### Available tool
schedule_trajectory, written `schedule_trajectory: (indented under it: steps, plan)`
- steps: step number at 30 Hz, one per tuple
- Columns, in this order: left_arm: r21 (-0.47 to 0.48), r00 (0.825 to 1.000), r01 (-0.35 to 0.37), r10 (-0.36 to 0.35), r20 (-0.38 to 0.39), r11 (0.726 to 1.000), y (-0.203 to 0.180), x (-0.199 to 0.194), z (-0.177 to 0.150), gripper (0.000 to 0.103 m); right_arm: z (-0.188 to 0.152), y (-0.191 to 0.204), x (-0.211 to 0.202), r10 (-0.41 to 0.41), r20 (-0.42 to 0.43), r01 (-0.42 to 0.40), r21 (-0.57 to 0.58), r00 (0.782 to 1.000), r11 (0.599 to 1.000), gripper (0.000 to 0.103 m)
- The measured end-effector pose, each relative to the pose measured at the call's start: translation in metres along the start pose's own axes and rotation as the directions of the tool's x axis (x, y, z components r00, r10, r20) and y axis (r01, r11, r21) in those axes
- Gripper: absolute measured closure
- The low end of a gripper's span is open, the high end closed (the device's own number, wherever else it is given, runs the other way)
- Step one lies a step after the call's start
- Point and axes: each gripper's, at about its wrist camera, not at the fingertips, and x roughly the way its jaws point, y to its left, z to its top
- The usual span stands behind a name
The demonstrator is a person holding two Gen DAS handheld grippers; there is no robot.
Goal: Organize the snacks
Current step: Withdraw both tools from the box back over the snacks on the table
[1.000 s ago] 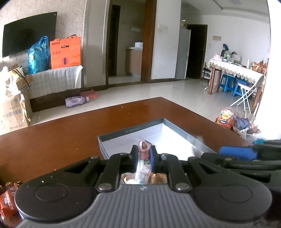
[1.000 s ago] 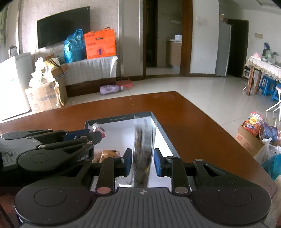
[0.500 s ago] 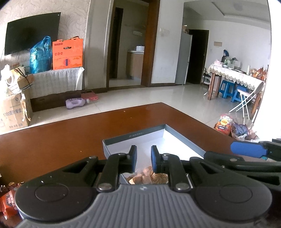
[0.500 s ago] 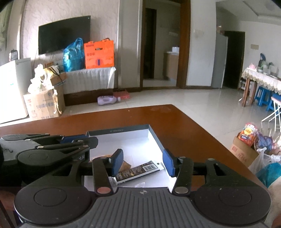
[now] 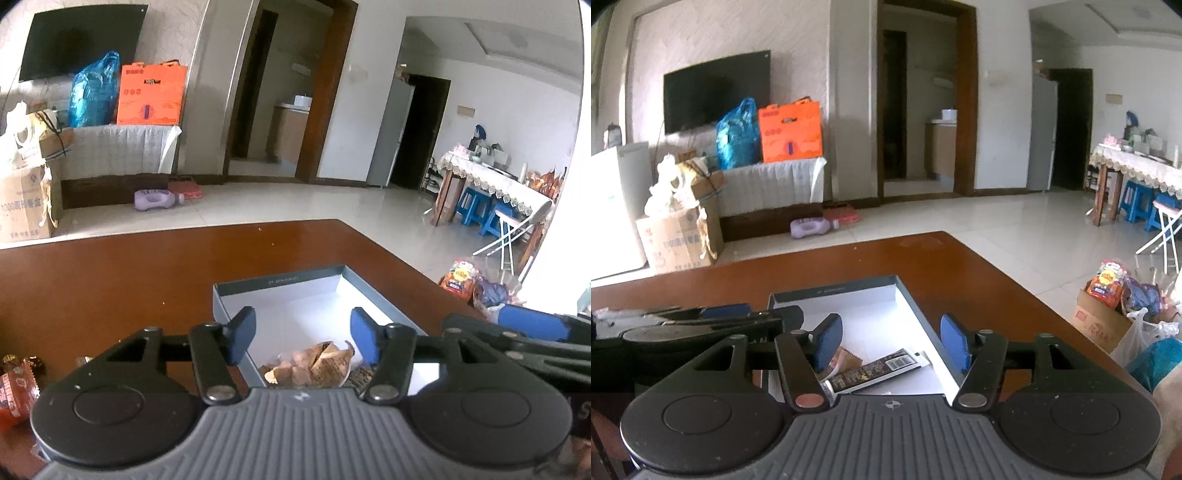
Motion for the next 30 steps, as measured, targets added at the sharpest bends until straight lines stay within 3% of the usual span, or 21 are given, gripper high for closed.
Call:
schedule_trajectory:
  steps: [6, 12, 15, 18, 19, 21, 26, 30]
  plan:
    - [0.017, 0.999, -0.043, 0.043, 0.019, 0.999, -0.004, -0.004, 0.003, 0.034, -0.001, -0.003, 0.001, -0.002, 0.002, 0.002, 0.019, 1.000, 1.000, 0.041]
    - [0.031, 0.997, -0.069, 0.068, 0.021, 0.997, -0.011, -0.007, 0.004, 0.034, -0.002, -0.006, 0.000, -0.009, 0.008, 0.009, 0.034, 1.000, 0.999, 0.040]
    - [0.042, 0.996, -0.083, 0.081, 0.032, 0.996, -0.011, -0.014, 0.006, 0.034, -0.003, -0.008, -0.002, -0.011, 0.019, 0.010, 0.048, 1.000, 0.999, 0.035]
    - [0.056, 0.995, -0.089, 0.087, 0.041, 0.994, -0.003, -0.027, 0.006, 0.025, -0.002, -0.005, -0.002, 0.005, 0.024, -0.006, 0.049, 1.000, 0.999, 0.032]
    - [0.062, 0.994, -0.099, 0.096, 0.049, 0.993, 0.001, -0.033, 0.006, 0.018, -0.002, -0.003, -0.002, 0.015, 0.025, -0.016, 0.043, 1.000, 0.999, 0.032]
    - [0.063, 0.991, -0.117, 0.113, 0.066, 0.991, 0.014, -0.046, 0.006, 0.014, -0.002, 0.003, -0.003, 0.049, 0.032, -0.050, 0.029, 0.998, 0.998, 0.032]
    - [0.033, 0.983, -0.168, 0.165, 0.078, 0.985, 0.059, -0.082, 0.007, 0.014, 0.002, 0.013, -0.008, 0.117, 0.070, -0.117, -0.005, 0.991, 0.993, 0.027]
    - [0.000, 0.971, -0.225, 0.225, 0.087, 0.974, 0.106, -0.116, 0.006, 0.014, 0.006, 0.024, -0.016, 0.168, 0.102, -0.163, -0.051, 0.980, 0.985, 0.010]
